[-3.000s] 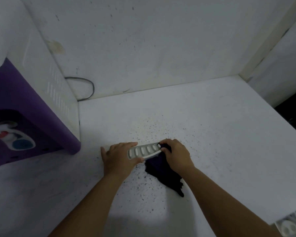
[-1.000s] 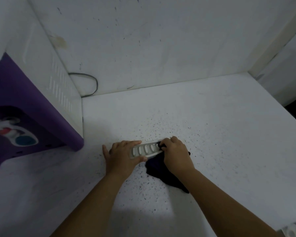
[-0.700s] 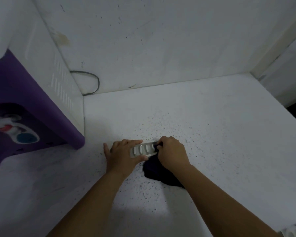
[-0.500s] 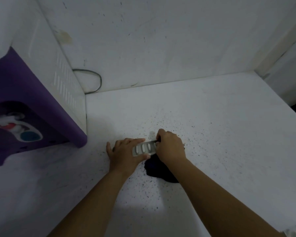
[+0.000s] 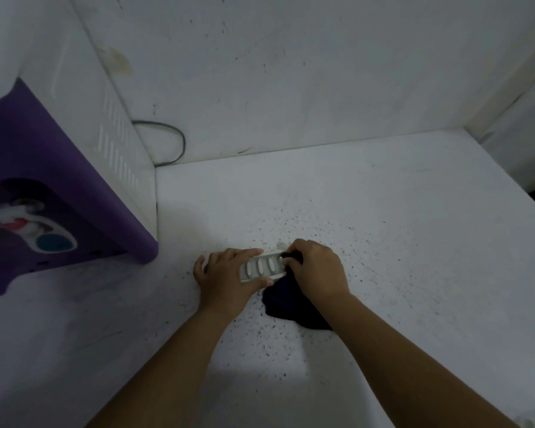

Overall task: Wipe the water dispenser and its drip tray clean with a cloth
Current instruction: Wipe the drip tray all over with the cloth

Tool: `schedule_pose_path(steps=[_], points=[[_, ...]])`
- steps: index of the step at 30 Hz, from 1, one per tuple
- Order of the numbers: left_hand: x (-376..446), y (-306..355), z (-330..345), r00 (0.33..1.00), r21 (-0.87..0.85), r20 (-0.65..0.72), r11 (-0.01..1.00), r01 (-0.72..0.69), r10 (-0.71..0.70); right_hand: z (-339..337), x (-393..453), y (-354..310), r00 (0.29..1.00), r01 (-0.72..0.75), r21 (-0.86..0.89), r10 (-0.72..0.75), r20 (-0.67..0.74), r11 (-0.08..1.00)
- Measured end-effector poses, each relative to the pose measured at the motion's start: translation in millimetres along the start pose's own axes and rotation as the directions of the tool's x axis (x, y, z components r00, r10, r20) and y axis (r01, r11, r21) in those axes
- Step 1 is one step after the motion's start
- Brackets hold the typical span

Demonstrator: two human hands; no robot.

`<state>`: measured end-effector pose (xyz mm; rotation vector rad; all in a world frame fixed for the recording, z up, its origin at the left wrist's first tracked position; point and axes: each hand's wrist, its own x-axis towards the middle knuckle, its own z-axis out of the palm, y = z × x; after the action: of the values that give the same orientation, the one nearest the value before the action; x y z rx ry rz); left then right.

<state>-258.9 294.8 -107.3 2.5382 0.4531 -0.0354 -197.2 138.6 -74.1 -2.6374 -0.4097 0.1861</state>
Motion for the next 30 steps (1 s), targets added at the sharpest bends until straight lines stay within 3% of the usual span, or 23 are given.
schedule_pose_path(steps=[5,14,18,24,30], points=[[-1,-2,2,0.999,0.008,-0.028,1.000,-0.018,0.018,2,-9,1,0.993,0.115,-0.127,-0.109,0.053,0.985],[-3,-4,3,0.997,0.014,-0.063,0.999,-0.037,0.037,-1,16,-4,0.985,0.032,-0.127,-0.009,0.174,0.991],[-2,-4,3,0.999,0.019,-0.043,1.000,-0.016,0.017,-1,10,-3,0.995,-0.003,-0.074,0.010,0.103,0.997],[-3,-3,3,0.999,0.003,-0.046,1.000,-0.017,0.017,0,-6,2,0.997,0.049,-0.139,-0.040,0.067,0.989],[-4,-2,2,0.999,-0.017,-0.036,1.000,-0.018,0.017,-9,-8,0,0.999,0.038,0.055,-0.037,-0.014,0.998]])
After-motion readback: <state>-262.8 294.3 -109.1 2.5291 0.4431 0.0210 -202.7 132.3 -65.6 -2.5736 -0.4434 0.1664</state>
